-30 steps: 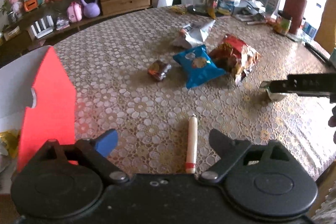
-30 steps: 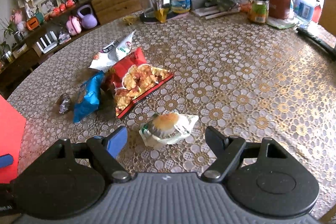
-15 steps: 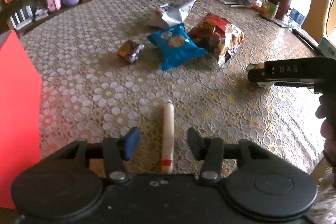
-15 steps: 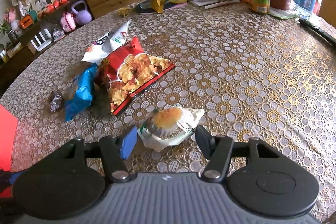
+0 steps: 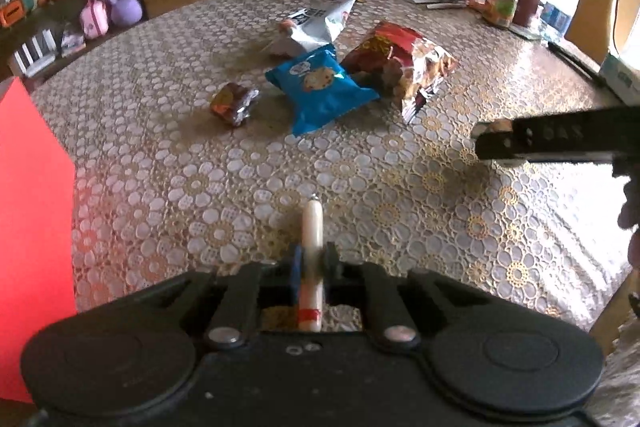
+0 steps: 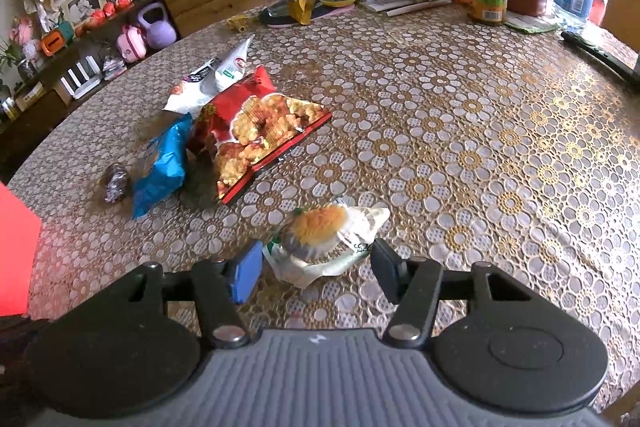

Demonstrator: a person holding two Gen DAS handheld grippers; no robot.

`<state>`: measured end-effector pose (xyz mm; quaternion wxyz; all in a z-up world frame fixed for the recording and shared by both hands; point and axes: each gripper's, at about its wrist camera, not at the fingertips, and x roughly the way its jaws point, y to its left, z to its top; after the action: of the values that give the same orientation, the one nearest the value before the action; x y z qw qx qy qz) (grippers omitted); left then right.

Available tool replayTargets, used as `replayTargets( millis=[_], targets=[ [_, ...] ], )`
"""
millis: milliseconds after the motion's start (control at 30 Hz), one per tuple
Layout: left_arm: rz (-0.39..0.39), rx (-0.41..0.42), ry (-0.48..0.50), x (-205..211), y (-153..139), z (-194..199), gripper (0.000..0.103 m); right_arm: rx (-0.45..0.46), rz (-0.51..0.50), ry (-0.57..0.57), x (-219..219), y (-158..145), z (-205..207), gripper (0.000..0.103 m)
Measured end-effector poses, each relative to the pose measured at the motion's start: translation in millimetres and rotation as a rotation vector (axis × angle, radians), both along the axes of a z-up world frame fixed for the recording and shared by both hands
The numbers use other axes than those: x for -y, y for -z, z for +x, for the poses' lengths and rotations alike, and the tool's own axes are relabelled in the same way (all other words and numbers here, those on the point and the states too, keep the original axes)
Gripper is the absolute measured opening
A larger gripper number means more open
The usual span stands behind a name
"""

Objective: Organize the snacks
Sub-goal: 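Grasp the cream-coloured stick with the left tool while the right tool grasps the wrapped bun, then carry the stick over the red box while the right tool carries the bun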

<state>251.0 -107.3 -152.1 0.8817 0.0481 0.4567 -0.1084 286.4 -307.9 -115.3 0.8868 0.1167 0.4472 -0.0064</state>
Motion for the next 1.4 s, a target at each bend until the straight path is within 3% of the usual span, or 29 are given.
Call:
replayTargets(
  millis=[433,800,1400],
  targets=[
    [-0.061,0.011,-0.048,-27,-27,-23,0.007,0.038,0.005,-0.097,-18,-36,-54,0.058],
    [-0.109,0.04,-0.077,-54,-67,-60,0.007,0.075,0.01,-0.161,-44,-70,-101,0.058],
    [-0.132,0.091,-0.128,-108,-125,-121,0.007,0.155,0.045,-0.316,-115,-131,-169,0.058]
  ],
)
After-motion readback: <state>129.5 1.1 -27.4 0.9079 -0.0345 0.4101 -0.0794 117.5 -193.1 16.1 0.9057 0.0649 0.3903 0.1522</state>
